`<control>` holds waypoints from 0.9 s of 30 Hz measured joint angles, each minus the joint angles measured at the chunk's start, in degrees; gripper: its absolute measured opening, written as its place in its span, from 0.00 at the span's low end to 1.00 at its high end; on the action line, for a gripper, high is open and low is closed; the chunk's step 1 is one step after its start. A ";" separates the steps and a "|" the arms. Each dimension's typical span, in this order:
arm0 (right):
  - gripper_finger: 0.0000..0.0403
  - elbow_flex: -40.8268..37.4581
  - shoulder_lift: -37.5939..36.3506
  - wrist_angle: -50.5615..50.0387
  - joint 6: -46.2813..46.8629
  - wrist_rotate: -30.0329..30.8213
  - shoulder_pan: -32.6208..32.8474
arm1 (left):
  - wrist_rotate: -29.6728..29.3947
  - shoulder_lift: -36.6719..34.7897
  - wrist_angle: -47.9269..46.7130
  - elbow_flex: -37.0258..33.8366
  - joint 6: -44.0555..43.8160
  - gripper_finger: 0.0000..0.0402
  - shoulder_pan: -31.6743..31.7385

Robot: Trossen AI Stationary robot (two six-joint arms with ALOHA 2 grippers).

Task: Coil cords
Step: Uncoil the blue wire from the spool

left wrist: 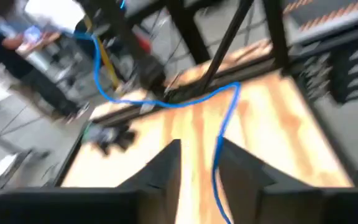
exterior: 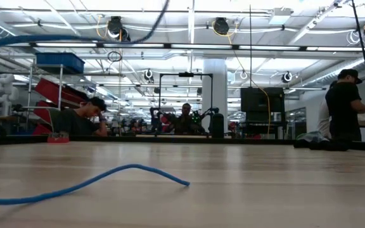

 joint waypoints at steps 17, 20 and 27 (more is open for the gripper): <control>0.00 0.02 -4.21 -13.02 16.39 -9.40 -1.52 | 7.19 -0.90 -14.24 0.00 -5.38 0.83 1.46; 0.00 0.02 -4.21 -13.59 18.23 -9.45 -1.52 | 2.33 -0.90 -13.41 0.00 -0.96 0.86 2.04; 0.00 0.02 -3.43 -13.64 20.15 -12.37 -1.52 | -3.05 -0.90 -1.52 0.00 -0.29 0.86 6.58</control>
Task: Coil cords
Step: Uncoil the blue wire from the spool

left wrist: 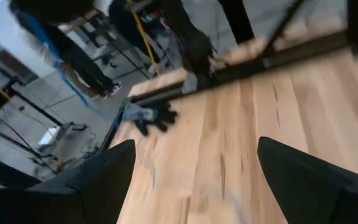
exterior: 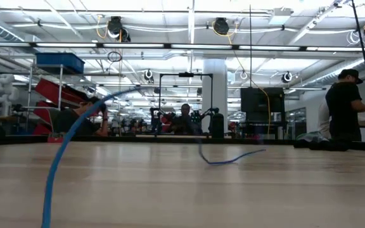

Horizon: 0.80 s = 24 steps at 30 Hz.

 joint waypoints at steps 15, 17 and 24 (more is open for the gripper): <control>0.00 0.00 0.27 0.06 1.93 -7.33 4.14 | 9.66 1.18 9.76 -2.51 -1.29 0.86 5.00; 0.00 0.00 0.27 0.27 1.94 -7.42 5.17 | 16.17 1.16 13.37 -3.01 -1.61 0.86 4.89; 0.00 0.00 0.27 1.66 1.90 -6.95 7.84 | 12.95 1.18 15.41 -3.17 -0.49 0.86 3.64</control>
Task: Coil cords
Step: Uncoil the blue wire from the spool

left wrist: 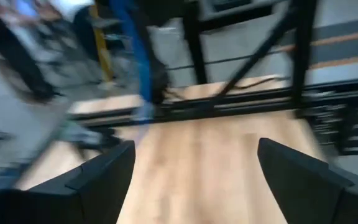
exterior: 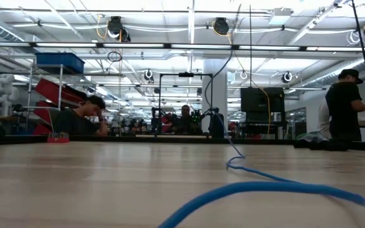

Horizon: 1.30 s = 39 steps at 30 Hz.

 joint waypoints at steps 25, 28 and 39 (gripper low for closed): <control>0.00 0.00 0.00 1.37 -1.27 -0.45 0.18 | -4.39 5.23 13.45 -0.02 14.56 0.69 1.91; 0.00 0.00 0.00 1.49 -1.27 -0.45 0.18 | -4.39 5.23 13.45 -0.02 14.55 0.62 2.70; 0.00 0.00 0.00 1.57 -1.53 -0.43 0.18 | -4.21 5.23 13.89 -0.02 14.60 0.26 3.20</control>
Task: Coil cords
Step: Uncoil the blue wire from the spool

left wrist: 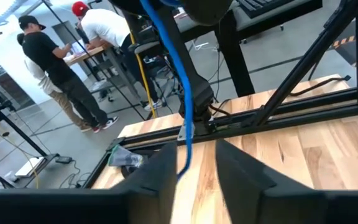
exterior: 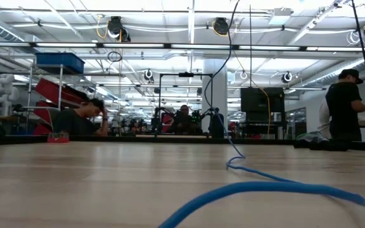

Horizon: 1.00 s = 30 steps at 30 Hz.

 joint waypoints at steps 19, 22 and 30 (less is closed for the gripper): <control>0.00 0.00 0.00 -0.23 0.00 0.00 0.00 | -1.01 -0.07 -2.57 0.02 0.51 0.20 -1.46; 0.00 0.00 0.00 -0.24 0.00 0.00 0.00 | -1.40 -0.09 -2.57 0.02 0.58 0.24 -1.68; 0.00 0.00 0.00 -0.28 0.00 0.00 0.00 | -3.70 -0.11 -3.09 0.02 0.56 0.26 -1.68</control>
